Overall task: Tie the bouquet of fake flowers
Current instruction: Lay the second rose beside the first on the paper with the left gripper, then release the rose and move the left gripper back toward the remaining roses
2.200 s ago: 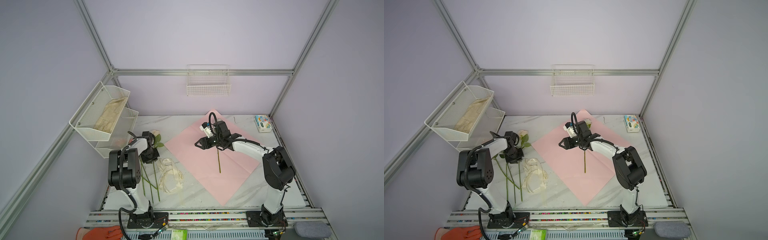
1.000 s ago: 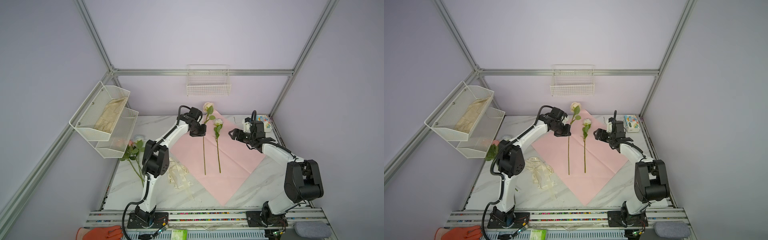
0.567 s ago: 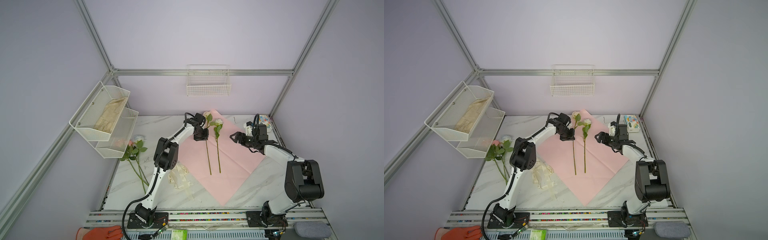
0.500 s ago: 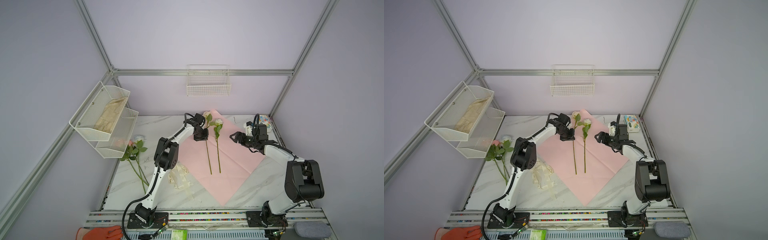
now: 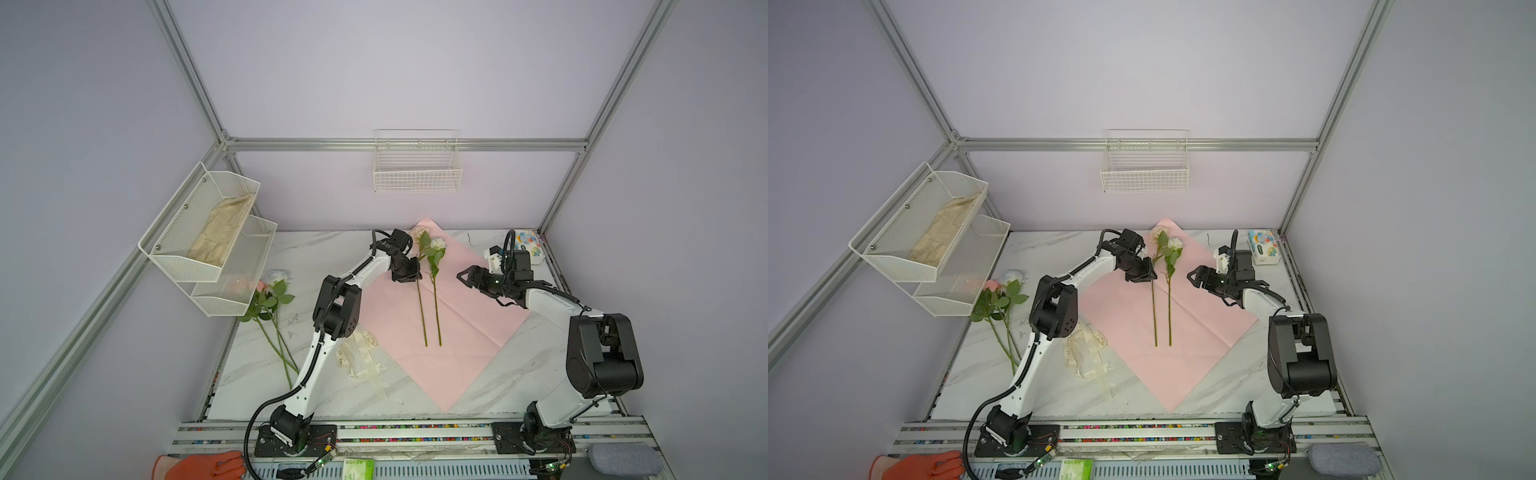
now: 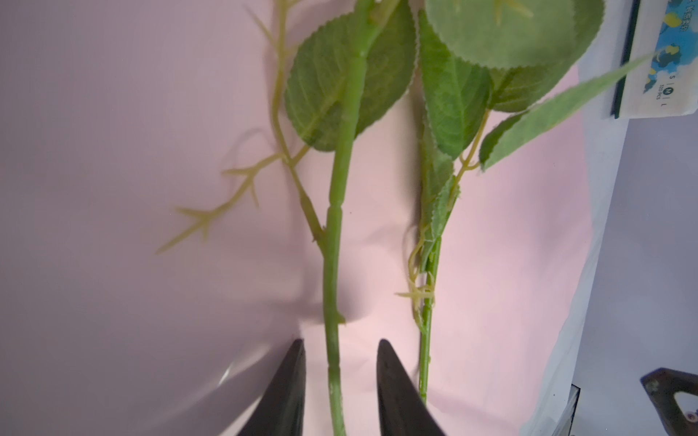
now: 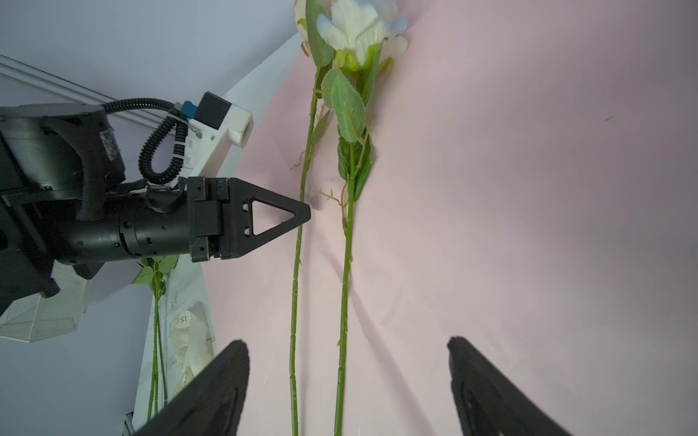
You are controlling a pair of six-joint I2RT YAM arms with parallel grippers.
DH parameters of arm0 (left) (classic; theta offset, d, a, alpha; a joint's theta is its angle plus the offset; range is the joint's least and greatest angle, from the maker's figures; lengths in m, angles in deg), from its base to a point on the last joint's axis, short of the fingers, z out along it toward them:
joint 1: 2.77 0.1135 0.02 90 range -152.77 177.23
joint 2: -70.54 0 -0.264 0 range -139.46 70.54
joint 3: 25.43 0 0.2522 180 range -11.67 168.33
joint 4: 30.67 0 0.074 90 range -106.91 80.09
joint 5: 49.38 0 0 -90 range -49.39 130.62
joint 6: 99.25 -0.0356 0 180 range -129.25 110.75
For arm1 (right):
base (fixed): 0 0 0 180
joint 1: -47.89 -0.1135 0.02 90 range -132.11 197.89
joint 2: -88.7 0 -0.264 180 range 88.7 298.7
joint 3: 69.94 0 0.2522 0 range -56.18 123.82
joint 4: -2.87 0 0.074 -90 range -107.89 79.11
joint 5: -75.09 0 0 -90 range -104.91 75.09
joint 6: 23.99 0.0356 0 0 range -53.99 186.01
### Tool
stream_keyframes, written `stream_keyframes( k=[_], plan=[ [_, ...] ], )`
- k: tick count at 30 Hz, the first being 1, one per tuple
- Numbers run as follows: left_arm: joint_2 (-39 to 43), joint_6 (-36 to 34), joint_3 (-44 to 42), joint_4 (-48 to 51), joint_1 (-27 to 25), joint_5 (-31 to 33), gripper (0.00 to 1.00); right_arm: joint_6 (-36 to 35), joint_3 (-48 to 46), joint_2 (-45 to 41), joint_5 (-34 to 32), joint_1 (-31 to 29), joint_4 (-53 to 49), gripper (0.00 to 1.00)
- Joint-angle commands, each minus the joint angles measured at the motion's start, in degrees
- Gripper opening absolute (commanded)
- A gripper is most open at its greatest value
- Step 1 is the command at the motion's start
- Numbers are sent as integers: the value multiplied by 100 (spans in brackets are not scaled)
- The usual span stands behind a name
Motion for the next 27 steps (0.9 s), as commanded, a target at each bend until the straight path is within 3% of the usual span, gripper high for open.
stream_keyframes(
  k=[1,3,7,11,16,19,24,27],
  plan=[
    [750,-123,94,116,15,150,39,88,158,4,488,-15,262,85],
    [1195,-260,-229,150,15,306,42,137,176,-25,699,-44,397,87],
    [2406,-499,-1467,147,56,1275,53,131,271,-63,774,-344,519,88],
    [3729,-496,-3111,188,366,2179,54,12,508,15,533,-949,488,89],
    [5488,-302,-5371,209,1307,2943,52,-260,962,262,2,-2018,408,90],
    [6180,-338,-6286,346,1975,3354,51,-297,1148,439,-139,-2432,490,92],
    [6732,-250,-6914,766,2814,3997,46,-548,1546,825,-367,-2950,281,92],
    [6806,-25,-7197,807,3063,4189,45,-558,1666,1028,-363,-3076,221,93]
  ],
)
